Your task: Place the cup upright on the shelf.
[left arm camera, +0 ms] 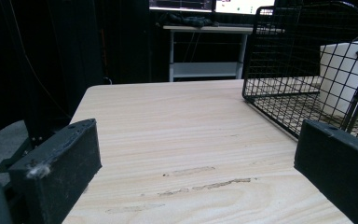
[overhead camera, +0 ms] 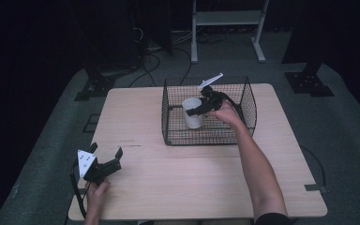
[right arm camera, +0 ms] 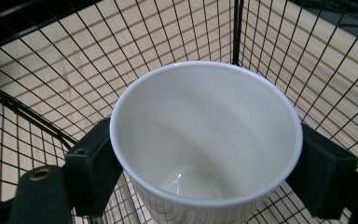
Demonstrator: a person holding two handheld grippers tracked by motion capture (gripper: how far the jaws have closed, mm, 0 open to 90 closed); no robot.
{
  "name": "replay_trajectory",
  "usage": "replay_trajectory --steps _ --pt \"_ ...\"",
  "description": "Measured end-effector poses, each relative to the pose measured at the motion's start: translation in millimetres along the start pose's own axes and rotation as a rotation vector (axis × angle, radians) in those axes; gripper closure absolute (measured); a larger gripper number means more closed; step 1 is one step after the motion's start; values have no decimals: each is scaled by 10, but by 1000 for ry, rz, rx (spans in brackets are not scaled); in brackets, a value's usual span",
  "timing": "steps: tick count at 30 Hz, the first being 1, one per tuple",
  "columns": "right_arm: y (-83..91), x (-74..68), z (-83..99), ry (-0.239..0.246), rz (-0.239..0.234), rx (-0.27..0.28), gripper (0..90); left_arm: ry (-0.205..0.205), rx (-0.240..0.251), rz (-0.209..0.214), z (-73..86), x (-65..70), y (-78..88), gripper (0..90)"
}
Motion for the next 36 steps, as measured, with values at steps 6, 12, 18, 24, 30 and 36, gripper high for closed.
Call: replay_trajectory --steps 6,12,18,24,30,36 --pt "-15 16 23 4 23 -21 187 -1 1 0 0 1 0 0" --pt "-18 -17 18 23 27 -31 185 0 0 0 0 0 0 0" --pt "-12 -80 -6 47 24 -28 183 3 0 -2 0 -3 -1 0" --pt "-27 -102 7 63 34 -49 179 4 1 -2 0 -5 -1 0" --pt "-19 -104 17 63 31 -52 174 7 4 -2 -3 -10 -2 0" --pt "-6 -134 -11 67 38 -37 142 6 5 -1 -5 -10 -3 0"
Point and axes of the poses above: each handheld gripper's, and its own axes: y roughly backward along the jaws, z roughly out of its underside, x roughly to its right, the point moved 7 cm from there along -y, roughly forward along the jaws, and after that the axes turned 10 degrees about -x, right-handed, at the moved point
